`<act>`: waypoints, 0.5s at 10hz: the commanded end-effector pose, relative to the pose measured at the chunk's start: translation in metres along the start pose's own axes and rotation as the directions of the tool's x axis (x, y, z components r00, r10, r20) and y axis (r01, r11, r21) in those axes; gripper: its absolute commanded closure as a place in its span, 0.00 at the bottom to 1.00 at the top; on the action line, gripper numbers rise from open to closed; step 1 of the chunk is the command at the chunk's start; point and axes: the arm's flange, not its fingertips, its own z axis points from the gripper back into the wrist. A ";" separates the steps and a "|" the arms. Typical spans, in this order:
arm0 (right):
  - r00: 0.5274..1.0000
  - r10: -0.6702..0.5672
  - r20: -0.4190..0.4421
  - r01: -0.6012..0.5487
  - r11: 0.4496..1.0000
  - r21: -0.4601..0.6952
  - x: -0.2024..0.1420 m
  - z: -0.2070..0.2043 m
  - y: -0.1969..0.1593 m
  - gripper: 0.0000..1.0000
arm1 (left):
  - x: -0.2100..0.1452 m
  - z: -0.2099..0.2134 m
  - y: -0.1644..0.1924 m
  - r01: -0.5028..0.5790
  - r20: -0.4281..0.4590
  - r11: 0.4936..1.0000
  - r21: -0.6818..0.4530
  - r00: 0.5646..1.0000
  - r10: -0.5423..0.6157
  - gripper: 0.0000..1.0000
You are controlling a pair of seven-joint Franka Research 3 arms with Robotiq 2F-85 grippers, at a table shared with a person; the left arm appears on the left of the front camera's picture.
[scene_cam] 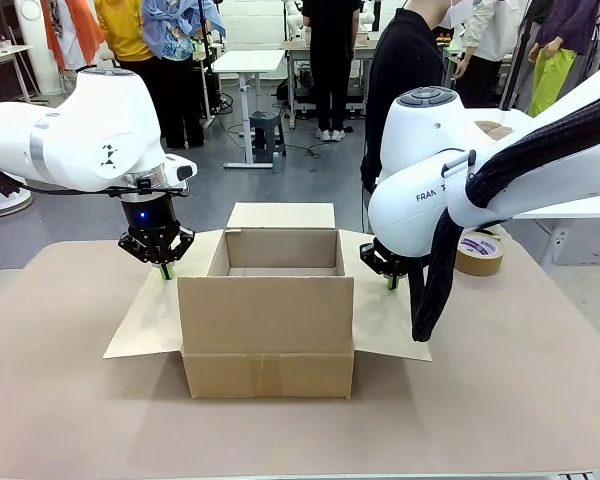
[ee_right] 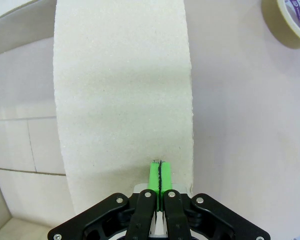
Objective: Wrap the clocks to prevent damage.
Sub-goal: Once the human has placed the objects inside and stepped back, release both hands from the side flaps of the Package Box.
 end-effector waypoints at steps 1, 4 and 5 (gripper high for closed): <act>1.000 -0.001 0.000 0.001 1.000 0.000 0.000 0.000 0.000 0.99 | 0.000 -0.001 0.000 -0.006 -0.002 1.000 0.001 1.000 0.006 1.00; 1.000 -0.001 0.000 0.001 1.000 0.000 0.000 0.000 0.000 0.99 | 0.000 -0.001 0.000 -0.006 -0.002 1.000 0.001 1.000 0.006 1.00; 1.000 -0.001 0.000 0.001 1.000 0.000 0.000 0.000 0.000 0.99 | 0.000 -0.001 0.000 -0.006 -0.002 1.000 0.001 1.000 0.006 1.00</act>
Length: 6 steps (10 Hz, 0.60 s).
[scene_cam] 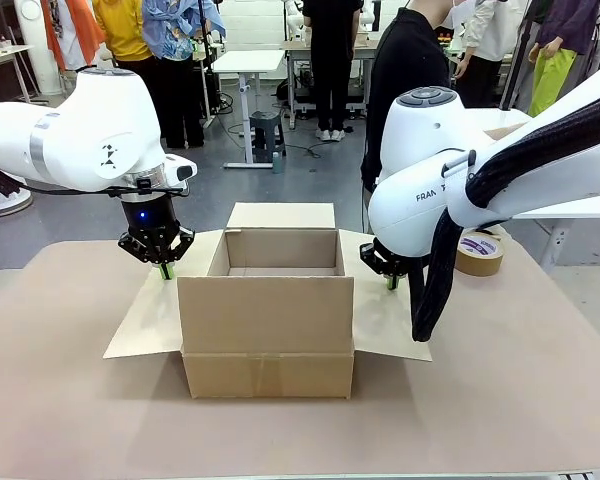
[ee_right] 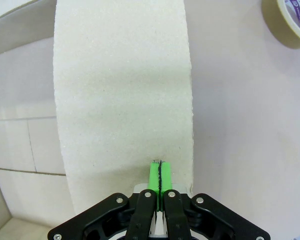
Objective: Wrap the clocks to prevent damage.
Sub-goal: Once the human has placed the objects inside and stepped back, release both hands from the side flaps of the Package Box.
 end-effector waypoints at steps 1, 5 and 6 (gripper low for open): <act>1.000 -0.001 0.000 0.001 1.000 0.000 0.000 0.000 0.000 0.99 | 0.000 -0.001 0.000 -0.006 -0.002 1.000 0.001 1.000 0.006 1.00; 1.000 -0.001 0.000 0.001 1.000 0.000 0.000 0.000 0.000 0.99 | 0.000 -0.001 0.000 -0.006 -0.002 1.000 0.001 1.000 0.006 1.00; 1.000 -0.001 0.000 0.001 1.000 0.000 0.000 0.000 0.000 0.99 | 0.000 -0.001 0.000 -0.006 -0.002 1.000 0.001 1.000 0.006 1.00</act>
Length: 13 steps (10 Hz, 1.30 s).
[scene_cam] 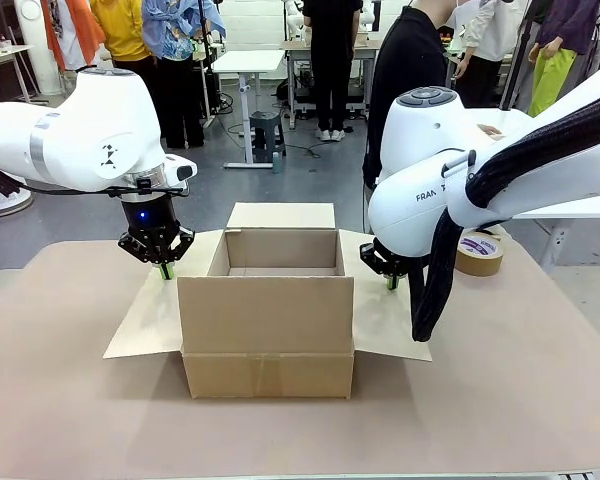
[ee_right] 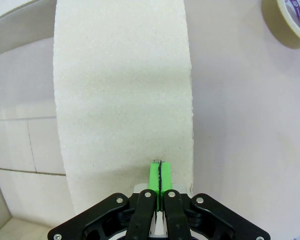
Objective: Wrap the clocks to prevent damage.
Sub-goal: Once the human has placed the objects inside and stepped back, release both hands from the side flaps of the Package Box.
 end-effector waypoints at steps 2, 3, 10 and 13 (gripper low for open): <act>1.000 -0.001 0.000 0.001 1.000 0.000 0.000 0.000 0.000 0.99 | 0.000 -0.001 0.000 -0.006 -0.002 1.000 0.001 1.000 0.006 1.00; 1.000 -0.001 0.000 0.001 1.000 0.000 0.000 0.000 0.000 0.99 | 0.000 -0.001 0.000 -0.006 -0.002 1.000 0.001 1.000 0.006 1.00; 1.000 -0.001 0.000 0.001 1.000 0.000 0.000 0.000 0.000 0.99 | 0.000 -0.001 0.000 -0.006 -0.002 1.000 0.001 1.000 0.006 1.00; 1.000 -0.001 0.000 0.001 1.000 0.000 0.000 0.000 0.000 0.99 | 0.000 -0.001 0.000 -0.006 -0.002 1.000 0.001 1.000 0.006 1.00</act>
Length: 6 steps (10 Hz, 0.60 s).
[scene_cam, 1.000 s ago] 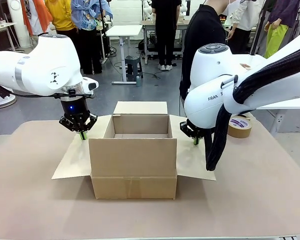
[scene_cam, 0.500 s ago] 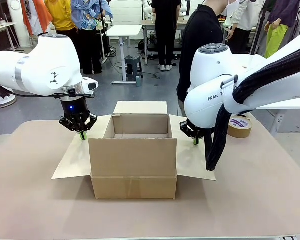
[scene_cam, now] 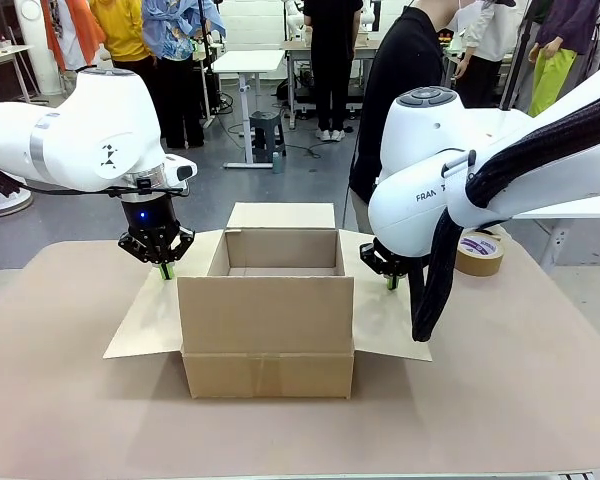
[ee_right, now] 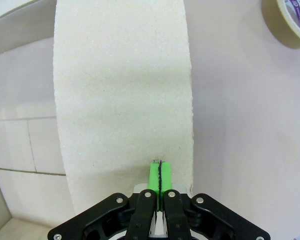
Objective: Wrap the clocks to prevent damage.
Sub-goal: Once the human has placed the objects inside and stepped back, release both hands from the side flaps of the Package Box.
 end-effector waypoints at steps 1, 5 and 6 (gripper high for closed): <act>1.000 -0.001 0.000 0.001 1.000 0.000 0.000 0.000 0.000 0.99 | 0.000 -0.001 0.000 -0.006 -0.002 1.000 0.001 1.000 0.006 1.00; 1.000 -0.001 0.000 0.001 1.000 0.000 0.000 0.000 0.000 0.99 | 0.000 -0.001 0.000 -0.006 -0.002 1.000 0.001 1.000 0.006 1.00; 1.000 -0.001 0.000 0.001 1.000 0.000 0.000 0.000 0.000 0.99 | 0.000 -0.001 0.000 -0.006 -0.002 1.000 0.001 1.000 0.006 1.00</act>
